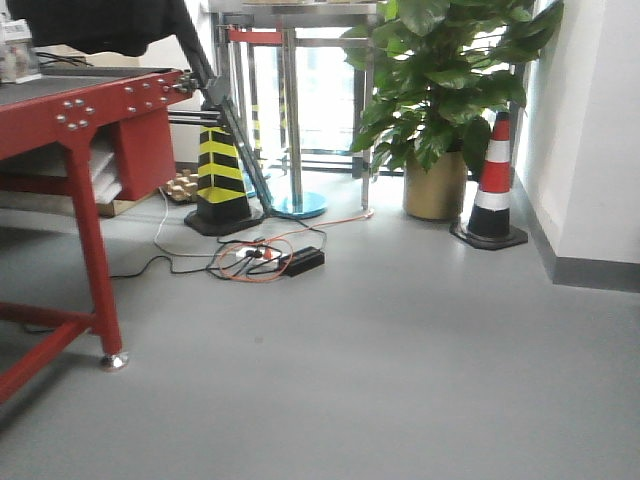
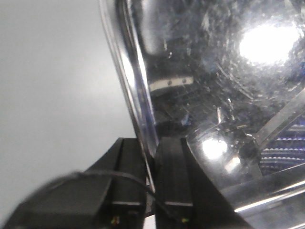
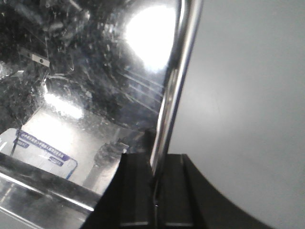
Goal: Stack silver trays without gaps
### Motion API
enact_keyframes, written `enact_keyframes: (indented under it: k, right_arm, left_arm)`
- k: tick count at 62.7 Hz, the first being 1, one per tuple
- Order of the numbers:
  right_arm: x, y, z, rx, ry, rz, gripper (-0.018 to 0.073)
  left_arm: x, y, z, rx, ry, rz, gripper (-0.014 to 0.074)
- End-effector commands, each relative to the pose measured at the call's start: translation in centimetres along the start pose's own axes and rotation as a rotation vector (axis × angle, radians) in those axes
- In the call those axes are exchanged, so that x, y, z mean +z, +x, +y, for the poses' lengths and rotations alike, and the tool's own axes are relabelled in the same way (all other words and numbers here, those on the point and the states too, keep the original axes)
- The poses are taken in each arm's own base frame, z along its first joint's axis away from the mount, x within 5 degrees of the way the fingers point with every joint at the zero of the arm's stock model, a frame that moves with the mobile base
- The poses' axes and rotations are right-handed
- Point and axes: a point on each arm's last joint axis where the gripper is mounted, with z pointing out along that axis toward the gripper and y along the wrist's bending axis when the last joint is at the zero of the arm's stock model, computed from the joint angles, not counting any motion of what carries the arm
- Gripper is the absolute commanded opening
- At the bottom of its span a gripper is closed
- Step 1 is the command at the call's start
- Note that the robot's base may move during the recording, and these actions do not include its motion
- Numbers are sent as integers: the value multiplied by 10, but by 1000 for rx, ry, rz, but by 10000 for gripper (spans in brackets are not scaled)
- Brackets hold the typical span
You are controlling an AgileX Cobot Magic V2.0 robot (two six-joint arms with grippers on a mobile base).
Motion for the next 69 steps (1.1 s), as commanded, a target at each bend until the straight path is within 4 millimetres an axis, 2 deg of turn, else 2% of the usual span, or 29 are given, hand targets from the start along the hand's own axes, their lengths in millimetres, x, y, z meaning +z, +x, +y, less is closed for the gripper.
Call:
enact_keyframes:
  k: [1, 69]
  right_arm:
    - [-17, 3, 4, -20, -42, -5, 56]
    - [-17, 3, 4, -20, -44, -8, 56]
  left_arm:
    - [-19, 5, -6, 31, 50, 2, -48]
    - [-19, 6, -7, 25, 68, 8, -48]
